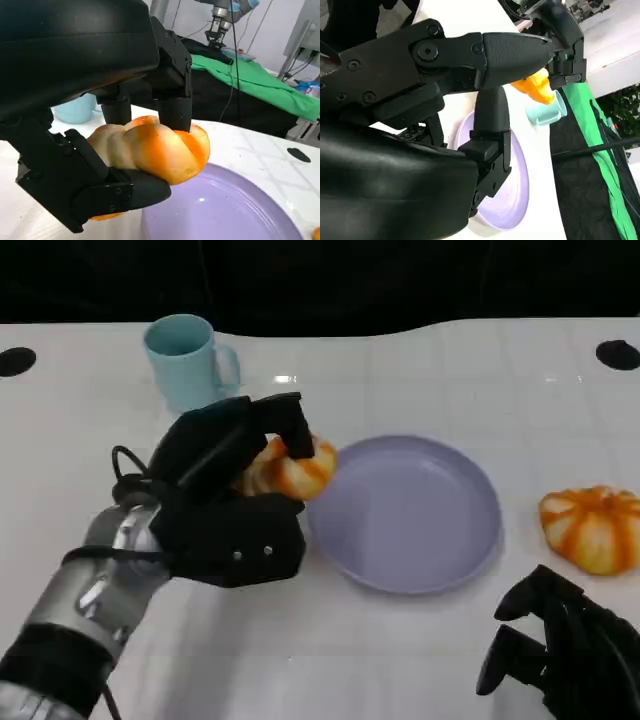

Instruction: Grasp the bread from the table and place it into the plate.

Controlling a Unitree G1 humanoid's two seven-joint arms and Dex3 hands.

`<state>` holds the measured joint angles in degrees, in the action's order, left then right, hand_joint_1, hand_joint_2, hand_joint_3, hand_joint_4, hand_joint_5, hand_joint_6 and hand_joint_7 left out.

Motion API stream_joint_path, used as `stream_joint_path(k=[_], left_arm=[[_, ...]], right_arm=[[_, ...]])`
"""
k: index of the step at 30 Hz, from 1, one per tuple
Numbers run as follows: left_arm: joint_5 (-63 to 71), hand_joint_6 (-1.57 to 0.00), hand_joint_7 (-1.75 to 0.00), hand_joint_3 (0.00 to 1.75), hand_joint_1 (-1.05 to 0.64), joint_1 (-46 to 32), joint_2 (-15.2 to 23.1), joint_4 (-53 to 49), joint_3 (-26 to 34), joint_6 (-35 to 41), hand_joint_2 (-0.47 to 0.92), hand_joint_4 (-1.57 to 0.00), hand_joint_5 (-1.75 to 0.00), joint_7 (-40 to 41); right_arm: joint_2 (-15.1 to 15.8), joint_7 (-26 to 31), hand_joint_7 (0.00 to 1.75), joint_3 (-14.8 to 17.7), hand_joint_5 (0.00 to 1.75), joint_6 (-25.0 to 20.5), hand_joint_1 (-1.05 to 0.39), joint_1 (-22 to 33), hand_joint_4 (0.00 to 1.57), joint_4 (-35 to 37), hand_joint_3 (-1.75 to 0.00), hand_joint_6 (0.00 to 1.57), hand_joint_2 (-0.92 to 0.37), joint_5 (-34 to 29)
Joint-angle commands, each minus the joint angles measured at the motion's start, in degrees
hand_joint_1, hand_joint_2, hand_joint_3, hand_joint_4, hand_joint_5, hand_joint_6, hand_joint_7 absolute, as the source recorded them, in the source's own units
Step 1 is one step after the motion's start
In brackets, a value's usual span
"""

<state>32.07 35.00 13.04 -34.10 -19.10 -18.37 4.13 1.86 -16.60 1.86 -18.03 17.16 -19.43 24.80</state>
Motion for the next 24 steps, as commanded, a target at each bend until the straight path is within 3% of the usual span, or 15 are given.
stream_joint_path(k=[1, 15, 24], left_arm=[[2.5, -0.71, -1.75, 1.27, -0.17, 7.0, -4.3, -6.1, -3.3, -2.2, 0.45, -0.92, -1.75, 3.0], [4.9, -0.69, -1.75, 1.19, -0.18, 13.3, -8.6, -14.9, -7.1, -3.6, 0.5, -0.9, -1.75, 5.6], [6.8, -0.63, -1.75, 1.02, -0.2, 15.7, -10.4, -19.9, -10.2, -4.6, 0.56, -0.86, -1.75, 6.9]], right_arm=[[0.3, -0.2, 1.65, 0.2, 1.75, 0.4, -0.51, 0.1, 0.62, -0.1, -0.44, 0.43, -0.92, 0.5], [-0.1, 0.1, 1.65, 0.0, 1.75, -0.1, -0.5, 0.9, 0.63, -0.9, -0.42, 0.43, -0.92, 1.2], [-0.1, -0.1, 1.64, -0.5, 1.75, 0.7, -0.5, 1.1, 0.63, -0.9, -0.44, 0.44, -0.92, 0.7]])
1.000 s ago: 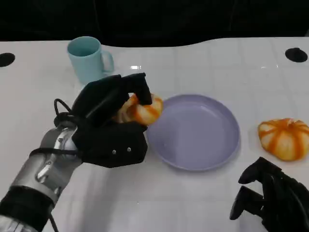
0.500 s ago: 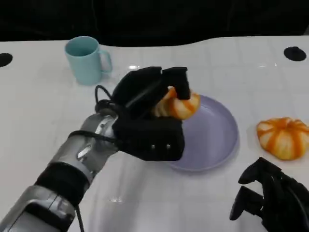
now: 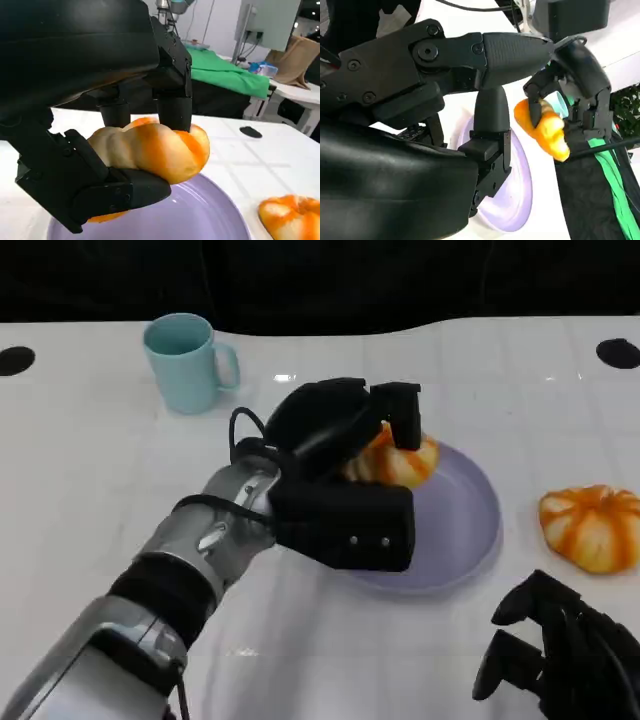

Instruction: Grasp the bread from the table and place it into the plate.

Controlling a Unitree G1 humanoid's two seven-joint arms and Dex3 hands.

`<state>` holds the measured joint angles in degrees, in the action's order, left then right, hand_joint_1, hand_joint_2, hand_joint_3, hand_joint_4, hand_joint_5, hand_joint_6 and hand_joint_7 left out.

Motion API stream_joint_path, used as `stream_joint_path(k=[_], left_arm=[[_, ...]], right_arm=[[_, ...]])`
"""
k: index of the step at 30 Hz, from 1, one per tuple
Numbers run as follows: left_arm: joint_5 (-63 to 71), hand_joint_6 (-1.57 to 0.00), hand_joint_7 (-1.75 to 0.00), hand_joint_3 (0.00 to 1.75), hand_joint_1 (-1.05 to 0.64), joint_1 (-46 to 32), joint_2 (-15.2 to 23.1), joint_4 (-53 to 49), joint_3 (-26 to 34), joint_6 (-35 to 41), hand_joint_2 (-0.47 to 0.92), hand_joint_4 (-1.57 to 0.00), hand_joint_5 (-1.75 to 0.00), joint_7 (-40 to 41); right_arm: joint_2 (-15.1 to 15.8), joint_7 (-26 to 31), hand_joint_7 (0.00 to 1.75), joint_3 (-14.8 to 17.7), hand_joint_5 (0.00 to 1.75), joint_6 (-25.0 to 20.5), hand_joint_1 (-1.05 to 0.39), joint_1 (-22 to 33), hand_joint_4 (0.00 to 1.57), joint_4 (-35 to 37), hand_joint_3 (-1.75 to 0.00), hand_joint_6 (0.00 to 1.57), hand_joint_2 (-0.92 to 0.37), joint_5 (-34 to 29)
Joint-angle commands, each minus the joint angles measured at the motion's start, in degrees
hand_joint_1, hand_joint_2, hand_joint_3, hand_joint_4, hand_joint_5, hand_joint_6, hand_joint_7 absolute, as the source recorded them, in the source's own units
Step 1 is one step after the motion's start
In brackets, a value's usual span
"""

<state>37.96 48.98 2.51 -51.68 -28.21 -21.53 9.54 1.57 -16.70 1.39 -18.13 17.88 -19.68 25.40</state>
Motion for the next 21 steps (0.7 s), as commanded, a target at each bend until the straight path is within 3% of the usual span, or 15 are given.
stream_joint_path(k=[1, 3, 7, 21], left_arm=[[1.1, -0.62, -1.75, 0.95, -0.2, 1.9, 0.1, -2.9, -1.3, -1.8, 0.58, -0.86, -1.75, 1.7], [0.9, -0.62, -1.75, 0.91, -0.21, 2.0, -0.1, -3.8, -1.4, -2.4, 0.59, -0.85, -1.75, 1.7], [-0.1, -0.66, -1.55, 1.06, -0.21, 2.1, -0.8, -5.1, -1.1, -2.6, 0.57, -0.82, -1.75, 0.6], [-0.2, -0.67, -1.53, 1.08, -0.21, 2.4, -0.8, -5.7, -1.1, -2.9, 0.56, -0.81, -1.75, 0.8]], right_arm=[[0.2, 0.1, 1.64, -0.1, 1.75, 0.8, -0.5, 0.4, 0.63, -0.6, -0.44, 0.44, -0.92, 0.0], [0.0, 0.3, 1.64, -0.1, 1.75, 0.5, -0.5, 0.5, 0.63, -0.9, -0.44, 0.44, -0.92, 0.2], [-0.1, 0.6, 1.63, -0.1, 1.75, 0.1, -0.5, 0.6, 0.63, -1.3, -0.44, 0.44, -0.92, 0.4], [-0.1, 0.6, 1.63, -0.1, 1.75, 0.0, -0.5, 0.7, 0.63, -1.4, -0.44, 0.44, -0.92, 0.4]])
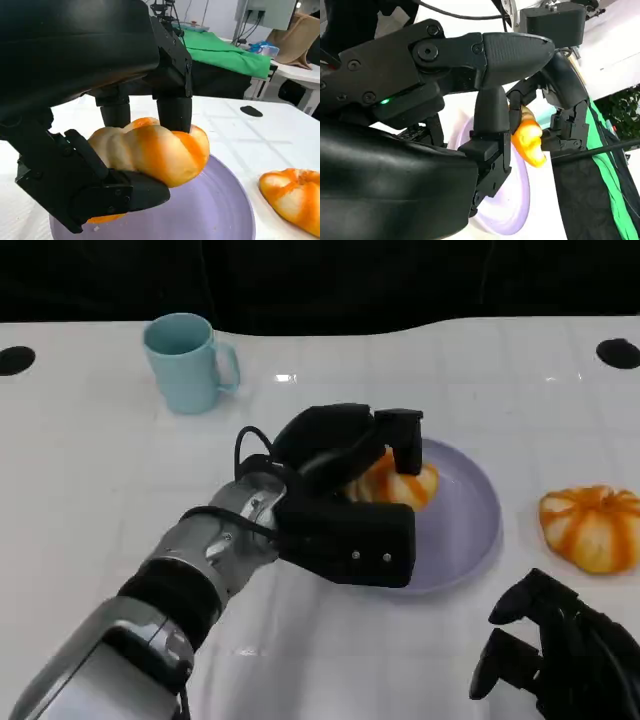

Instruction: Grasp the bread from the table and place it into the plate.

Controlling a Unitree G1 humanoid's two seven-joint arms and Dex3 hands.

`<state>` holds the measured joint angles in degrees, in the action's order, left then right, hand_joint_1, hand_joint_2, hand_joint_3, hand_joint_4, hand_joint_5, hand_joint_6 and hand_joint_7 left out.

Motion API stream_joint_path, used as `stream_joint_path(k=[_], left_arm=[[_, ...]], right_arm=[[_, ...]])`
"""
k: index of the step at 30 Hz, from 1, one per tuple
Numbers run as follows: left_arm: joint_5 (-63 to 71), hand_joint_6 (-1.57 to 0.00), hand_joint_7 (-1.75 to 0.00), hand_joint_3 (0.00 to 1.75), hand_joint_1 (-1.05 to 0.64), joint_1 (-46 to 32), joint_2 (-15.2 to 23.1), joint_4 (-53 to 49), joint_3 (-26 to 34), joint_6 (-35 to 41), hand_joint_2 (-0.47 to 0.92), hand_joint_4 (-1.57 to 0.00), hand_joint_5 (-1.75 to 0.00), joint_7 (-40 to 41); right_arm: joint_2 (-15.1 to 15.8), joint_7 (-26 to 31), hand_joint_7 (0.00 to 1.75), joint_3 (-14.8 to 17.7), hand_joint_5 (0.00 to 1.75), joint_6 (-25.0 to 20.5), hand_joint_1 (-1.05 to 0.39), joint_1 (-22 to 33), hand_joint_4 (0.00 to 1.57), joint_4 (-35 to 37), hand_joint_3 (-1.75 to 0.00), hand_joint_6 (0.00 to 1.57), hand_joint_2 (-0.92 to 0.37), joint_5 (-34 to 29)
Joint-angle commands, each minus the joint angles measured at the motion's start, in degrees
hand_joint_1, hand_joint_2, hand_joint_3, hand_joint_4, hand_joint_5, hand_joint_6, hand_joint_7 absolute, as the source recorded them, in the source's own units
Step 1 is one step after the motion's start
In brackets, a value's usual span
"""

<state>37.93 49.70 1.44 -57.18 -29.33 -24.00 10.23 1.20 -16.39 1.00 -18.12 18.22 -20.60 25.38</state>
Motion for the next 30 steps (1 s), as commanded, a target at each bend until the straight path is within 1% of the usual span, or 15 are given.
stream_joint_path(k=[1, 26, 27, 28, 29, 30], left_arm=[[-0.2, -0.67, -1.53, 1.08, -0.21, 1.7, 0.2, -0.2, 0.0, -0.4, 0.56, -0.81, -1.75, 0.1], [-0.2, -0.68, -1.53, 1.09, -0.21, 1.7, 0.2, -0.2, 0.0, -0.4, 0.56, -0.81, -1.75, 0.1], [0.1, -0.68, -1.53, 1.09, -0.21, 2.1, 0.6, 0.0, -0.8, 0.2, 0.56, -0.81, -1.75, -3.4], [0.2, -0.36, -0.87, 0.69, -0.46, 2.4, 1.0, 0.2, -1.3, 0.7, 0.76, -0.4, -1.05, -6.1], [0.3, -0.3, -0.54, 0.52, -0.54, 2.5, 1.2, 0.4, -1.6, 1.1, 0.84, -0.3, -0.73, -8.0], [0.2, -0.27, -0.33, 0.41, -0.6, 2.6, 1.3, 0.6, -1.8, 1.4, 0.89, -0.24, -0.53, -9.2]], right_arm=[[0.3, 0.3, 1.63, 0.3, 1.75, 0.0, -0.5, 0.3, 0.63, -0.4, -0.44, 0.44, -0.92, 0.4], [0.3, 0.3, 1.63, 0.3, 1.75, 0.0, -0.5, 0.3, 0.63, -0.4, -0.44, 0.44, -0.92, 0.4], [0.3, 0.2, 1.63, 0.3, 1.75, 0.0, -0.5, 0.3, 0.63, -0.5, -0.44, 0.44, -0.92, 0.5], [0.4, 0.1, 1.63, 0.4, 1.75, 0.1, -0.5, 0.3, 0.62, -0.5, -0.44, 0.44, -0.92, 0.6], [0.4, 0.0, 1.63, 0.4, 1.75, 0.1, -0.5, 0.3, 0.62, -0.5, -0.44, 0.44, -0.92, 0.6], [0.5, 0.0, 1.63, 0.4, 1.75, 0.1, -0.5, 0.3, 0.62, -0.5, -0.44, 0.44, -0.92, 0.6]])
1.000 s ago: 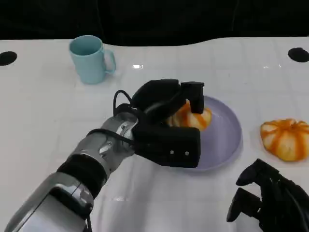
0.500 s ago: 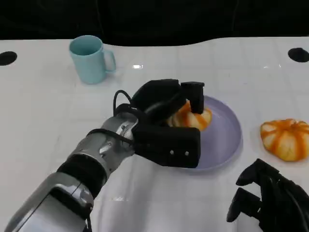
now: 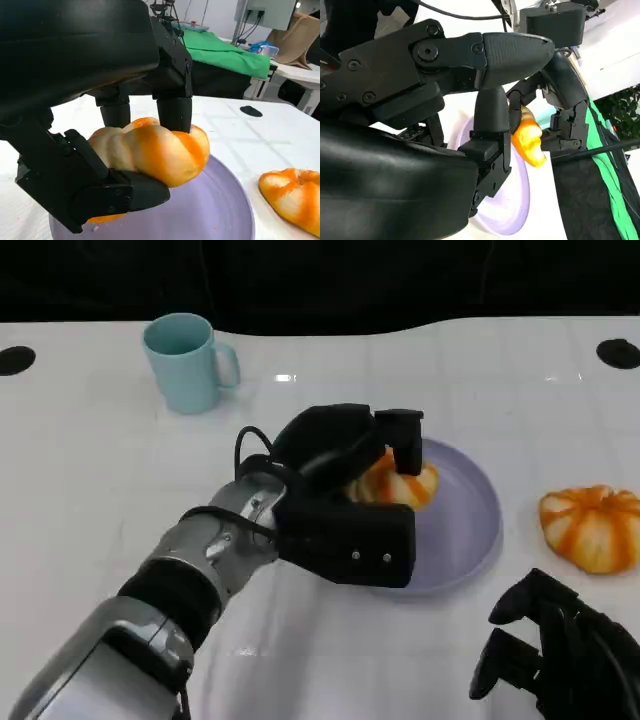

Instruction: Grasp the bread from the table and place it into the plate.

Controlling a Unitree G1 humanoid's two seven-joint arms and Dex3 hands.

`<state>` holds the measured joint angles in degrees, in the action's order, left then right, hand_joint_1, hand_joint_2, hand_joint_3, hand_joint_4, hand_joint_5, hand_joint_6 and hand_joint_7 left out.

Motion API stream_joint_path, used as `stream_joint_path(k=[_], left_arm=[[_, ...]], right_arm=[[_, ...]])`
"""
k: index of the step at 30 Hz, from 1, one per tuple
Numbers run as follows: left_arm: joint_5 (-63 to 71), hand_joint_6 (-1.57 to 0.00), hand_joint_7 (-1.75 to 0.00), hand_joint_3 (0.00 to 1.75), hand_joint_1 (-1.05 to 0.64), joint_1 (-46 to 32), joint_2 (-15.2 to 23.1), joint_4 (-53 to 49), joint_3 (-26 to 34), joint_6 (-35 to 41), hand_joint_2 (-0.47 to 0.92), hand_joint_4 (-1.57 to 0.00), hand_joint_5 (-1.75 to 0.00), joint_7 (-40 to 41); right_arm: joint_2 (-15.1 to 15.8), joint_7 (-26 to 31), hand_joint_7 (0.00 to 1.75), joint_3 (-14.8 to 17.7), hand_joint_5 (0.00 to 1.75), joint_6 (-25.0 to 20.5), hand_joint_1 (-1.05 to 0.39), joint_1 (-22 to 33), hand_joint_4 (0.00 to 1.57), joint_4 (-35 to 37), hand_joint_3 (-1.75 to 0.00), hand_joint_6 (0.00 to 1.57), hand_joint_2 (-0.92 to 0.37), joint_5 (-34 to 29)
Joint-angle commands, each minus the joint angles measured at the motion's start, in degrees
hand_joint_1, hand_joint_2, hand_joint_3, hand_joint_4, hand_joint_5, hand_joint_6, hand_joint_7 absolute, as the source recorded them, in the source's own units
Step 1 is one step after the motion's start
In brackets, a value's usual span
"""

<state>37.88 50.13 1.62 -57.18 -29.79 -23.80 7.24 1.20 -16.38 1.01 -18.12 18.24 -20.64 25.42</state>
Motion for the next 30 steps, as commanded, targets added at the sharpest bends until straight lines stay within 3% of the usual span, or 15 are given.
stream_joint_path(k=[1, 2, 3, 4, 6, 25, 30], left_arm=[[0.2, -0.26, -0.26, 0.38, -0.61, 2.1, 1.2, 0.8, -1.4, 1.4, 0.9, -0.22, -0.45, -6.5], [0.2, -0.26, -0.22, 0.36, -0.62, 1.9, 1.9, 2.0, -1.6, 1.8, 0.91, -0.21, -0.42, -8.3], [0.3, -0.13, -0.13, 0.51, -0.83, 1.8, 2.4, 3.0, -1.7, 2.2, 0.92, -0.09, -0.25, -9.6], [0.3, -0.09, -0.1, 0.58, -0.9, 1.6, 2.7, 3.9, -1.8, 2.5, 0.92, -0.04, -0.19, -10.6], [0.1, -0.05, -0.07, 0.63, -0.96, 1.2, 3.2, 5.1, -1.7, 2.9, 0.92, -0.01, -0.14, -11.6], [0.2, -0.06, -0.06, 0.62, -0.94, -1.1, 5.8, 9.8, -1.8, 3.6, 0.92, -0.01, -0.12, -12.7], [-1.0, -0.09, -0.07, 0.61, -0.93, -3.6, 8.5, 14.4, -0.5, 3.1, 0.92, -0.04, -0.15, -13.5]], right_arm=[[0.5, 0.0, 1.63, 0.4, 1.75, 0.1, -0.5, 0.3, 0.62, -0.4, -0.44, 0.44, -0.92, 0.6], [0.4, 0.2, 1.63, 0.4, 1.75, 0.1, -0.5, 0.4, 0.62, -0.5, -0.44, 0.44, -0.92, 0.5], [0.3, 0.3, 1.63, 0.4, 1.75, 0.1, -0.5, 0.6, 0.62, -0.5, -0.43, 0.43, -0.92, 0.4], [0.3, 0.4, 1.63, 0.3, 1.75, 0.2, -0.5, 0.6, 0.62, -0.5, -0.43, 0.43, -0.92, 0.3], [0.5, 0.3, 1.63, 0.1, 1.75, 0.5, -0.5, 0.6, 0.62, -0.4, -0.43, 0.43, -0.92, -0.2], [-0.2, 0.2, 1.65, -0.4, 1.75, 1.0, -0.49, 0.4, 0.59, 0.8, -0.44, 0.4, -0.92, -0.6], [-0.3, 0.2, 1.64, -0.5, 1.75, 1.4, -0.49, 0.4, 0.59, 1.0, -0.45, 0.4, -0.92, -0.7]])
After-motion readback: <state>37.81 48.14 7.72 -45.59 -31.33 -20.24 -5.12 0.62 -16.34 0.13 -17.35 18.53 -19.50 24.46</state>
